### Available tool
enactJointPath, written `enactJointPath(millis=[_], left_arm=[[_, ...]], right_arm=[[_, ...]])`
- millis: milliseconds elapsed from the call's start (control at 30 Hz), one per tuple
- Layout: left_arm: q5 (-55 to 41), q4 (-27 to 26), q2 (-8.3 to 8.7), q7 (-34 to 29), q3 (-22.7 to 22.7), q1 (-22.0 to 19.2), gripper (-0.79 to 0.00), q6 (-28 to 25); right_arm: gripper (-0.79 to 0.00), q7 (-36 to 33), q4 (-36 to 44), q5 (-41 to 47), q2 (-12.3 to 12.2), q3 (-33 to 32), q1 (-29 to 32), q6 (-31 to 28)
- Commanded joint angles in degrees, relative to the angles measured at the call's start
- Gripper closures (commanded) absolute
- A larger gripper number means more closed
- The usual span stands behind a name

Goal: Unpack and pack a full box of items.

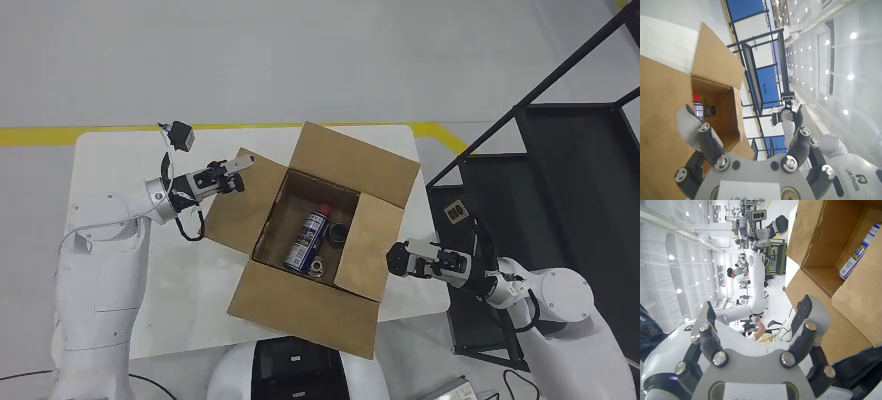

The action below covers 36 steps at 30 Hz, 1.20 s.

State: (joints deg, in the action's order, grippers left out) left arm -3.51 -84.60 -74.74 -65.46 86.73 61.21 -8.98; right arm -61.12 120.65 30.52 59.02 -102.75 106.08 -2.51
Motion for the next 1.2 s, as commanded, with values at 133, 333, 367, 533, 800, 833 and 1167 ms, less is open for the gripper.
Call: enactJointPath(millis=[133,333,367,533,800,833,1167], left_arm=[[0.57,-0.62,0.35,3.49,1.65,1.60,-0.785,-2.26],[0.57,-0.62,0.35,3.49,1.65,1.60,-0.785,-2.26],[1.30,-0.82,0.38,3.83,1.60,1.61,-0.785,-2.44],[14.78,-1.29,1.26,9.27,1.42,0.60,-0.785,-4.83],[21.46,9.55,2.48,9.23,1.19,-3.56,-0.785,-10.06],[20.49,11.30,2.48,7.79,0.37,-4.27,-0.785,-10.98],[8.77,28.03,2.15,-0.84,-5.36,-12.67,-0.785,-20.64]], right_arm=[[-0.785,0.00,0.00,0.00,0.00,0.00,0.00,0.00],[-0.785,0.00,0.00,0.00,0.00,0.00,0.00,0.00],[-0.785,0.00,0.00,0.00,0.00,0.00,0.00,0.00],[-0.785,0.00,0.00,0.00,0.00,0.00,0.00,0.00],[-0.785,0.00,0.00,0.00,0.00,0.00,0.00,0.00],[-0.785,0.00,0.00,0.00,0.00,0.00,0.00,0.00],[-0.785,0.00,0.00,0.00,0.00,0.00,0.00,0.00]])
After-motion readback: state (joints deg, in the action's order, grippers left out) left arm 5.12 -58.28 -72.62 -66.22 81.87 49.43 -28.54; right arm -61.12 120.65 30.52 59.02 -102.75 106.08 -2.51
